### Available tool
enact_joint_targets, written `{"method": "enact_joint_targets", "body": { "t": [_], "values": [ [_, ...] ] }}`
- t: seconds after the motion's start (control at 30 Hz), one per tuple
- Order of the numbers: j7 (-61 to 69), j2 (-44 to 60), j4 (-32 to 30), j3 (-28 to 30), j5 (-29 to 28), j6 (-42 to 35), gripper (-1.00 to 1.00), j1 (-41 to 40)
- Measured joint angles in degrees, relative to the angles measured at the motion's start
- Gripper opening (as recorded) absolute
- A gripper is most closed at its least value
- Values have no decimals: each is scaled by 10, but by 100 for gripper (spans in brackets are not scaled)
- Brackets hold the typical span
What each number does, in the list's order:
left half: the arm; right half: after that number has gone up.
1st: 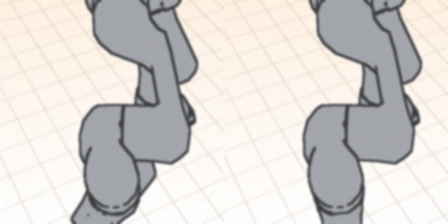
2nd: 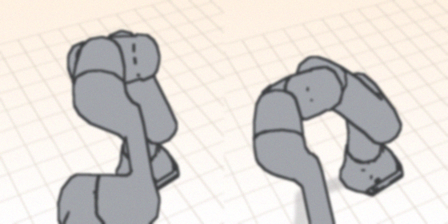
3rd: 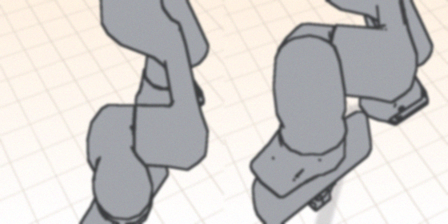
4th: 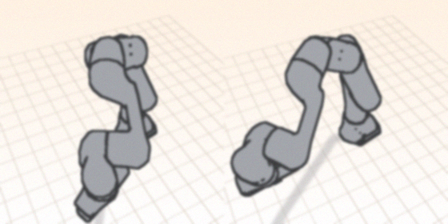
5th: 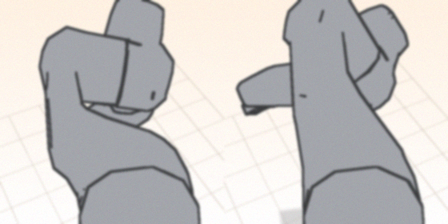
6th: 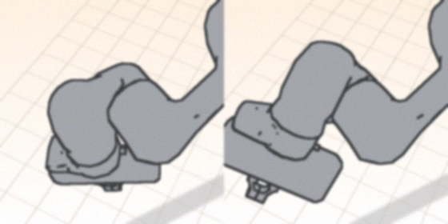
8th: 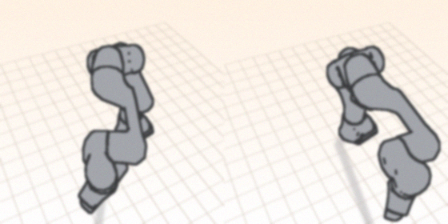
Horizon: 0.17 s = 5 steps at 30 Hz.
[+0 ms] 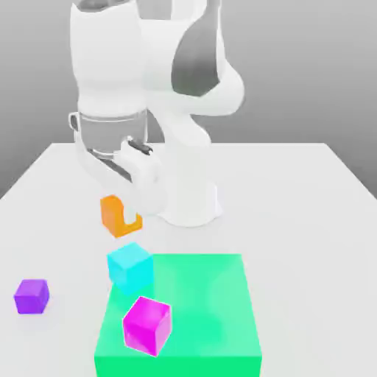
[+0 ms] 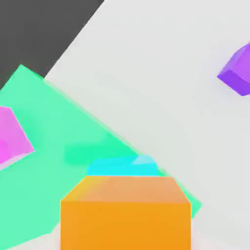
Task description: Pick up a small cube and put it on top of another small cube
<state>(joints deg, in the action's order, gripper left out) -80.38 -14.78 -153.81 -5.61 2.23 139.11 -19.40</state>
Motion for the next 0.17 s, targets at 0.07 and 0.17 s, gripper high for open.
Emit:
{"method": "enact_joint_targets", "body": {
  "t": [0.07, 0.17],
  "values": [
    [0, 31, -13, -2, -1, 45, 100, -1],
    [0, 31, -13, -2, -1, 45, 100, -1]
  ]
}}
